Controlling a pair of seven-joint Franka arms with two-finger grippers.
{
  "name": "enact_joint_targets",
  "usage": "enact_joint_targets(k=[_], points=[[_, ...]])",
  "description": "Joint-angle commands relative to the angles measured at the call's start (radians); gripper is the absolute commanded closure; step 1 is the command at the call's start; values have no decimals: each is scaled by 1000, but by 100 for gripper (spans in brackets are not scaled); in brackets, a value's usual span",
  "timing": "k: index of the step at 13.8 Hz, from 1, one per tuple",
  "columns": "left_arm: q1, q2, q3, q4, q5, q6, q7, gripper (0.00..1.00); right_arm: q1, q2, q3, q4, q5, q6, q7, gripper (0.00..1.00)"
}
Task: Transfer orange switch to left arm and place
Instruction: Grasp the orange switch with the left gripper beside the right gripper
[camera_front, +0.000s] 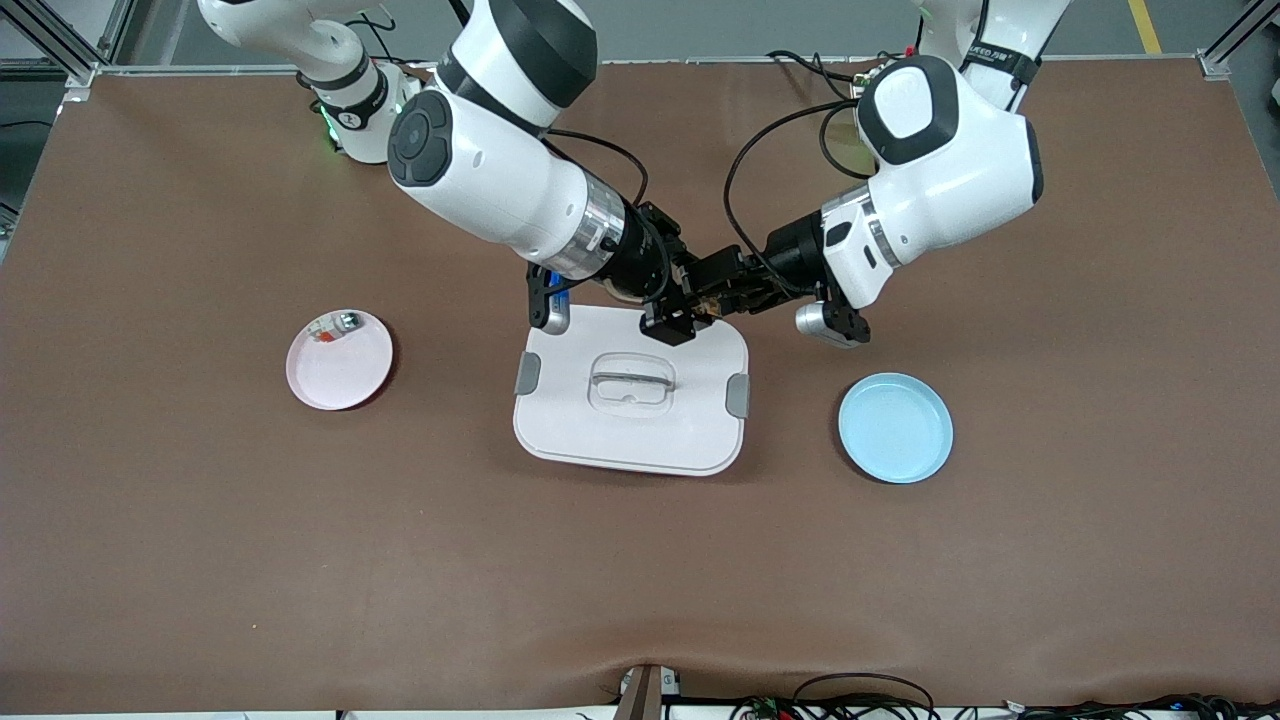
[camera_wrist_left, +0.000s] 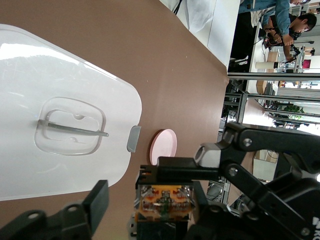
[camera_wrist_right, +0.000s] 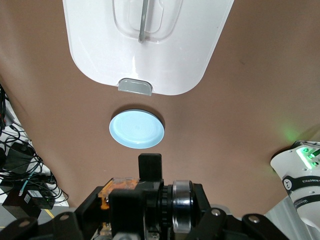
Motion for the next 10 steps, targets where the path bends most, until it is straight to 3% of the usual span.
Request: enact_joint_targets(k=[1, 4, 8, 9, 10], points=[[-5, 5, -3, 6, -12, 16, 9, 65, 11, 20, -10, 37, 8, -1, 20, 100], [-8, 4, -3, 6, -12, 16, 9, 97, 13, 23, -10, 34, 6, -1, 20, 100], [-6, 4, -3, 8, -12, 16, 6, 100, 13, 29, -10, 34, 6, -1, 22, 100], [-6, 4, -3, 8, -12, 16, 6, 100, 13, 31, -10, 36, 6, -1, 22, 63], [-6, 4, -3, 8, -12, 16, 6, 100, 13, 32, -13, 34, 5, -1, 22, 1]])
